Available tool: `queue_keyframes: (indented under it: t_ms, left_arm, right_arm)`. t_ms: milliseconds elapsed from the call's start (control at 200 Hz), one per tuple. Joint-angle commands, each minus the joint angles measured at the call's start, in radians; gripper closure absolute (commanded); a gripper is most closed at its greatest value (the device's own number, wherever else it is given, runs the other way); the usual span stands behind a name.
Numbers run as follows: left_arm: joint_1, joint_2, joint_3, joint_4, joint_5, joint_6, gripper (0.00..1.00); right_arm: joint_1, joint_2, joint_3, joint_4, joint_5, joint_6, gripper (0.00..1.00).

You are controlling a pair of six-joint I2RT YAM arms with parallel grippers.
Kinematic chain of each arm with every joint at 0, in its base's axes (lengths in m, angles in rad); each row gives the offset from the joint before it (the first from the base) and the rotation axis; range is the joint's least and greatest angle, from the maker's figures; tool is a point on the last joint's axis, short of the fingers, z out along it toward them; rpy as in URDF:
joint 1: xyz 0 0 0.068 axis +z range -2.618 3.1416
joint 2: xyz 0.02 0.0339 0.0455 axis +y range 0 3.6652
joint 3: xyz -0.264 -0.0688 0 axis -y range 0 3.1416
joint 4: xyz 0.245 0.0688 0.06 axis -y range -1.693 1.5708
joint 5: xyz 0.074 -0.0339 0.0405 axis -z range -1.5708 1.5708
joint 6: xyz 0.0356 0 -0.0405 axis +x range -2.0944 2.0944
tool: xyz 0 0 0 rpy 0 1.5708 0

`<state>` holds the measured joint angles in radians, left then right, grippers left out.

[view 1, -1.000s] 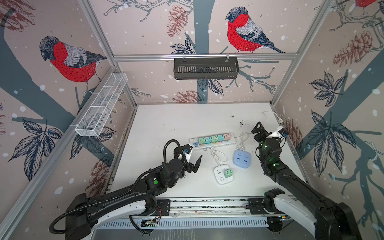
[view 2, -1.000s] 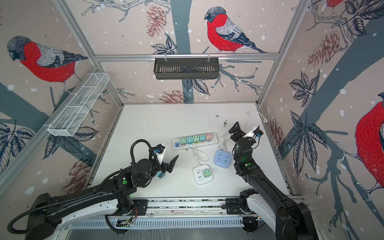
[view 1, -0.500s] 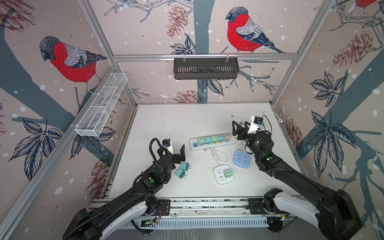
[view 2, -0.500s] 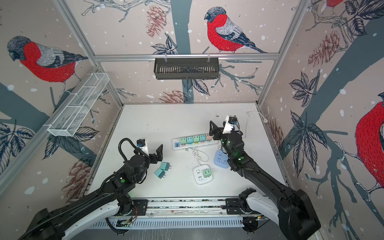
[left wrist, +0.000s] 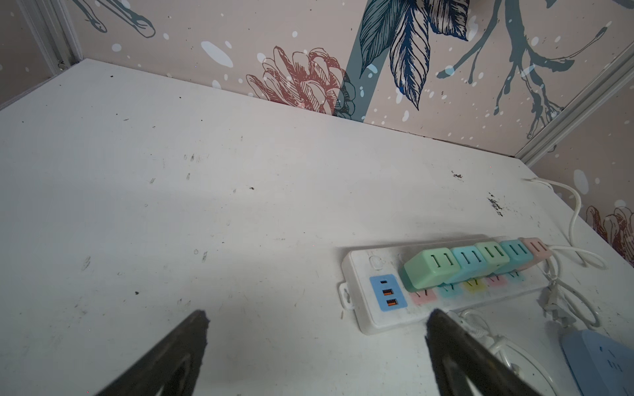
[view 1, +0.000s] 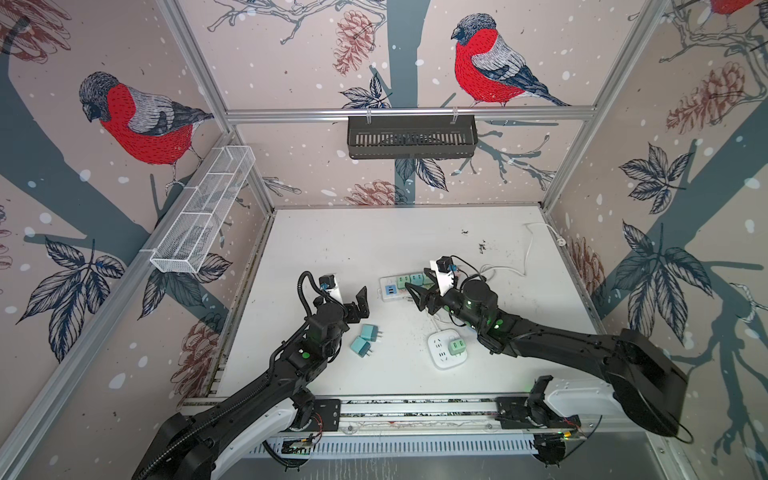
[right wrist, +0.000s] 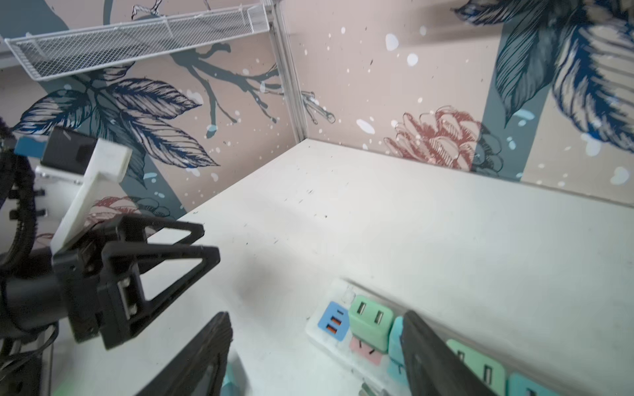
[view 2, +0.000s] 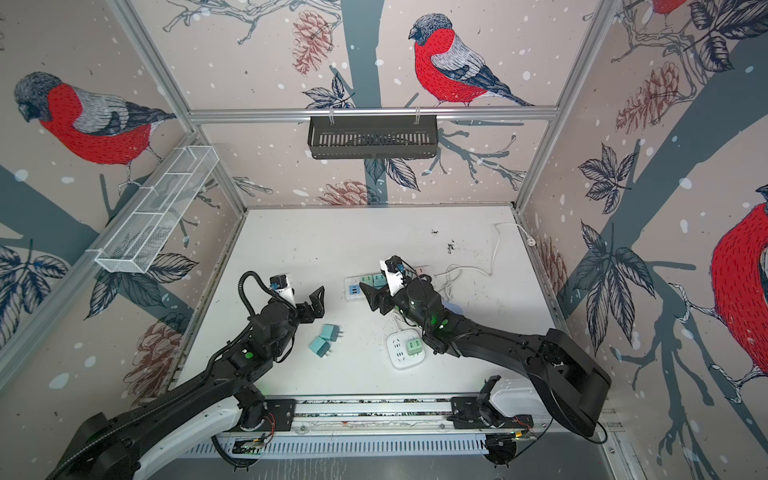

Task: Insert the plug
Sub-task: 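Reach the open right gripper over the loose teal adapters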

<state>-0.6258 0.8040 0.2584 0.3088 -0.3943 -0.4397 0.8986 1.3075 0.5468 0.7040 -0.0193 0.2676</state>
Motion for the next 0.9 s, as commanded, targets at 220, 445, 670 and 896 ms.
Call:
queue_keyframes:
  t_ms: [220, 445, 670, 896]
  left_arm:
    - [0.002, -0.037, -0.004, 0.051, 0.010, -0.015, 0.01]
    - [0.002, -0.040, -0.001, 0.047, -0.007, -0.001, 0.01]
    - [0.002, -0.044, -0.003, 0.049, -0.015, 0.011, 0.01]
    - [0.001, -0.040, 0.002, 0.053, -0.001, 0.014, 0.01]
  right_arm:
    - [0.221, 0.116, -0.076, 0.142, 0.089, 0.009, 0.29]
    - [0.240, 0.212, -0.063, 0.150, 0.011, 0.006, 0.32]
    - [0.266, 0.377, 0.033, 0.106, -0.081, -0.039, 0.43]
    - [0.278, 0.490, 0.104, 0.066, -0.073, -0.068, 0.43]
